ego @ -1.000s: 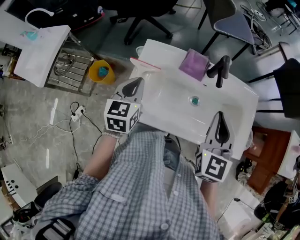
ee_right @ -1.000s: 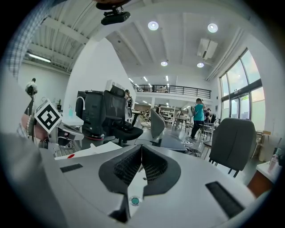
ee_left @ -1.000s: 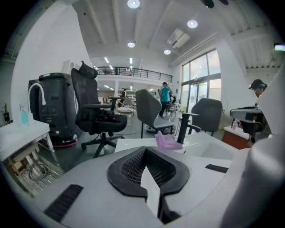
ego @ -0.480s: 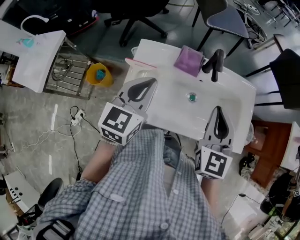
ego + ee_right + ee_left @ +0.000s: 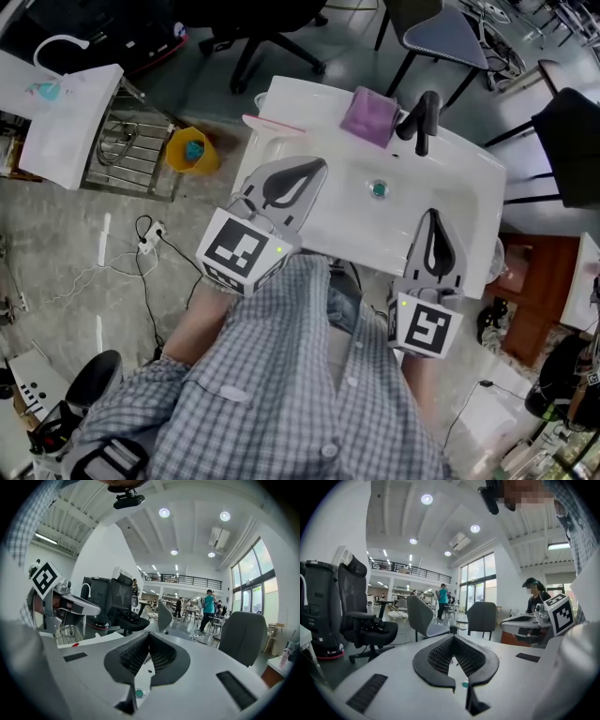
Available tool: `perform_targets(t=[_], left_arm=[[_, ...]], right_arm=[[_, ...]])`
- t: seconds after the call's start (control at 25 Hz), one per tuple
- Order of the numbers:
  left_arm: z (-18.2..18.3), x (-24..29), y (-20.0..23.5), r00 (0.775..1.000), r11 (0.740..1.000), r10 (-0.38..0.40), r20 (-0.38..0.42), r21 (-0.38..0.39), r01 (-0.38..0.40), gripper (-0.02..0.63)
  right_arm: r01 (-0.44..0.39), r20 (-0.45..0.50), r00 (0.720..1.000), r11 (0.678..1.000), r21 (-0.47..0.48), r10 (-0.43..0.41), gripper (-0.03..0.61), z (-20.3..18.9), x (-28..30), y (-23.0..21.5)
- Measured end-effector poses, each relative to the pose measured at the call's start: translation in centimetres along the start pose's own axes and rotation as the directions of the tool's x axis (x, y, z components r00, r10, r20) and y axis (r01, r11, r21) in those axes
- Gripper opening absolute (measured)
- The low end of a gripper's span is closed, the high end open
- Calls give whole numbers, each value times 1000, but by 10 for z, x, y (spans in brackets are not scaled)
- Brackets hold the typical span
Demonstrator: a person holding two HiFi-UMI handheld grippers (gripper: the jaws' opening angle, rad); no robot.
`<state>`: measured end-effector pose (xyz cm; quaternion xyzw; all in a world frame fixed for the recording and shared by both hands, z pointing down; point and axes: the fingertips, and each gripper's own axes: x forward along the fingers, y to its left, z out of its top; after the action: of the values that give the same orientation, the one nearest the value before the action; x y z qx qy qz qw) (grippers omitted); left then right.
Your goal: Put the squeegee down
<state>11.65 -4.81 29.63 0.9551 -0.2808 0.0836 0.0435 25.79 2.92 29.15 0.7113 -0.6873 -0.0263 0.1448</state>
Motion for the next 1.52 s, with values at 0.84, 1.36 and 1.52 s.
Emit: perform_targets(t=[0.84,1.36,1.52], left_arm=[[-4,4,-31,997,996,-75,-13,52,76,6],[-5,8,-36,995,994,-95,-10,49,96,6],[-5,11,-38,995,993,-104,-13,53,104,6]], right_arm=[[-24,14,1000,1000,-2,25,9,7,-4,13],[-3,-3,1000,1000,-10,3,9,1,-7,9],[5,-10,1000,1000,-10,-5,9,-2,-8,6]])
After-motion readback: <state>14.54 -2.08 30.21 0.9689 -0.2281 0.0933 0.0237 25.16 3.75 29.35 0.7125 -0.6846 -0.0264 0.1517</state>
